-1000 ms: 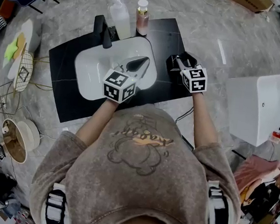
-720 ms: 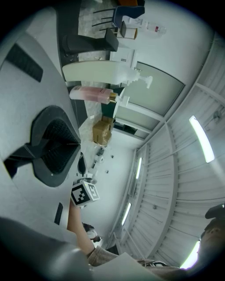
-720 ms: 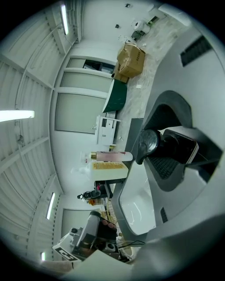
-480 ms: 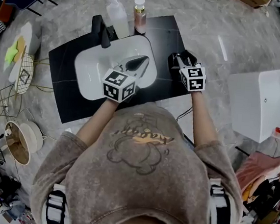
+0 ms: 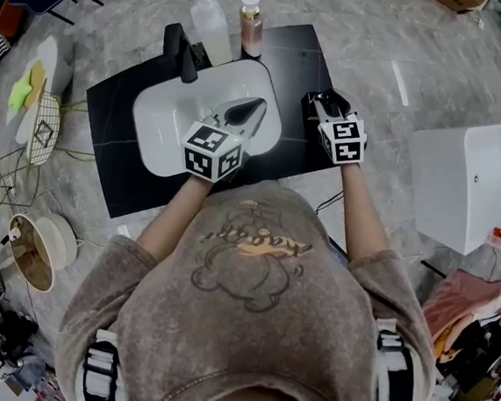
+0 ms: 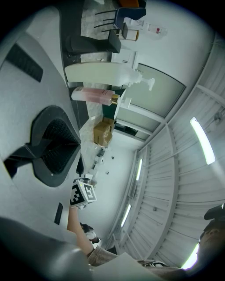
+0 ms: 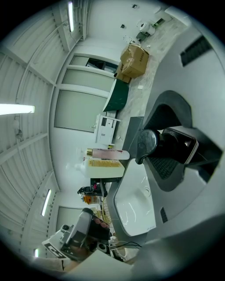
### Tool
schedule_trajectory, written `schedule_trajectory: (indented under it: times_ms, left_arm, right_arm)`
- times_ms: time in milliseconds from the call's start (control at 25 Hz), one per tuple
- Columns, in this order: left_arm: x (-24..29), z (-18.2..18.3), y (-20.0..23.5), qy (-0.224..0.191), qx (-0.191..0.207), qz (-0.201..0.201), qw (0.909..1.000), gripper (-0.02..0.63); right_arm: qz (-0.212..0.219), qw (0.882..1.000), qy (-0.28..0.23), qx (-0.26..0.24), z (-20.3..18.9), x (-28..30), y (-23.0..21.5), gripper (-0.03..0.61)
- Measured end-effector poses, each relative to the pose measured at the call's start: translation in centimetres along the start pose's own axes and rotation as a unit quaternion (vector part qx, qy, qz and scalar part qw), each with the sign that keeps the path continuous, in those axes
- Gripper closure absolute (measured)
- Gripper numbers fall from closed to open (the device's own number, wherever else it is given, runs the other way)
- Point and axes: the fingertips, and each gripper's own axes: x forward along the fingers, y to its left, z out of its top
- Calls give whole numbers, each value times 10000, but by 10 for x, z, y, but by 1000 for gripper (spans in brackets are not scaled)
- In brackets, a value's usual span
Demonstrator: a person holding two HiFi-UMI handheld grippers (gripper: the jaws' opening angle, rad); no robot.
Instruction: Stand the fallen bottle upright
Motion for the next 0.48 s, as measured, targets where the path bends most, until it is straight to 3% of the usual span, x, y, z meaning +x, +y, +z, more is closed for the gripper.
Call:
schedule_trajectory:
  times_ms: [480]
  left_arm:
    - [3, -5, 0, 22, -92, -9, 10000, 594]
  right_arm:
    - [181, 9985, -100, 510, -6, 2, 4, 415]
